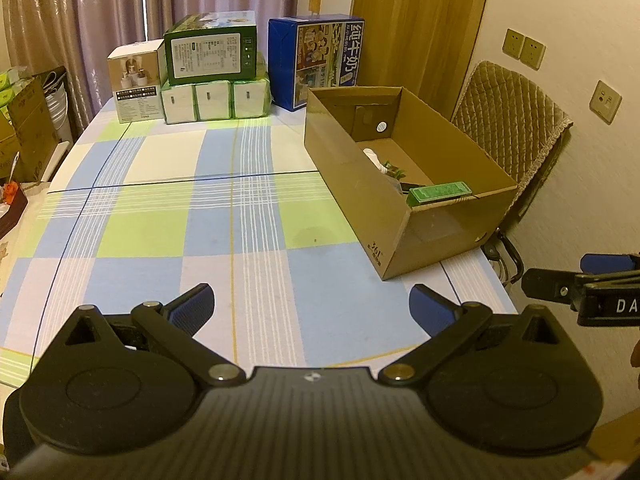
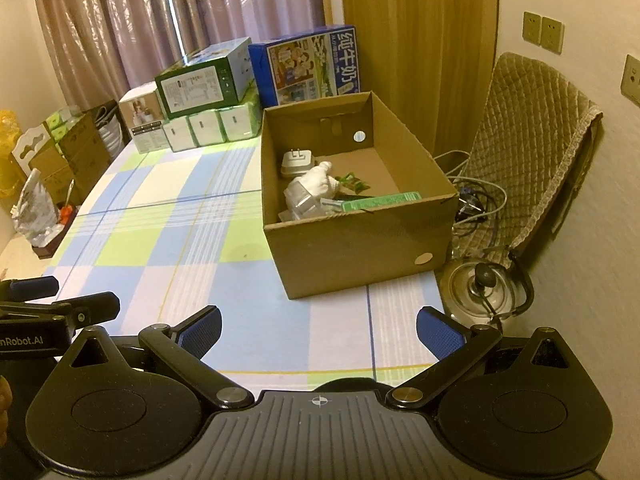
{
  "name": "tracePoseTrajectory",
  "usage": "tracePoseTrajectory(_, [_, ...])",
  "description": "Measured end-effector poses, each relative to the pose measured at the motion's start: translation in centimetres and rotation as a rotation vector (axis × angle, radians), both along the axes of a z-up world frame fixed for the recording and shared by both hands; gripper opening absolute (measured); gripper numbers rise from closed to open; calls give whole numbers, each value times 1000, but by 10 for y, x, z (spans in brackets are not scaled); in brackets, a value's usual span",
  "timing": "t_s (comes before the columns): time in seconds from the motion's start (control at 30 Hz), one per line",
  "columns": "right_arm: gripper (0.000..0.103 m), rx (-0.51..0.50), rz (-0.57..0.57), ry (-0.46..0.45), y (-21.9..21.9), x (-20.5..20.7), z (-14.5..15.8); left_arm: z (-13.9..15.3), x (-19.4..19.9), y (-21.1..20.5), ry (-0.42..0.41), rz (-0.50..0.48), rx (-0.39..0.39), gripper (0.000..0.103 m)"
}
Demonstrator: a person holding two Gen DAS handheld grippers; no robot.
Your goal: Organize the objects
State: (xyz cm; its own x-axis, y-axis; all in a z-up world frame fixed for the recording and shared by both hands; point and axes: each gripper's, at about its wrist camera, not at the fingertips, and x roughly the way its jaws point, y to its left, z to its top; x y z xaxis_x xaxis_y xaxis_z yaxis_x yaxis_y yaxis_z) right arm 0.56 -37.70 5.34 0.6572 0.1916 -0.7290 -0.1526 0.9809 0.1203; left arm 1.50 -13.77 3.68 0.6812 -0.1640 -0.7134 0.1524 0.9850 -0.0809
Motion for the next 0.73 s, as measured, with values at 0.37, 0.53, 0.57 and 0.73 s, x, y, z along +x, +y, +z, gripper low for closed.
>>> tracePoseTrajectory(0.37, [101, -1, -4, 3, -1, -1, -2, -1, 1, -1, 3, -3, -3, 102])
tracePoseTrajectory(0.53, [101, -1, -3, 4, -1, -1, -2, -2, 0, -1, 4, -2, -6, 102])
tracePoseTrajectory(0.57, [101, -1, -3, 3, -1, 0, -2, -2, 0, -1, 5, -2, -6, 102])
tracePoseTrajectory(0.73, [101, -1, -7, 4, -1, -1, -3, -3, 0, 2, 8, -6, -26, 102])
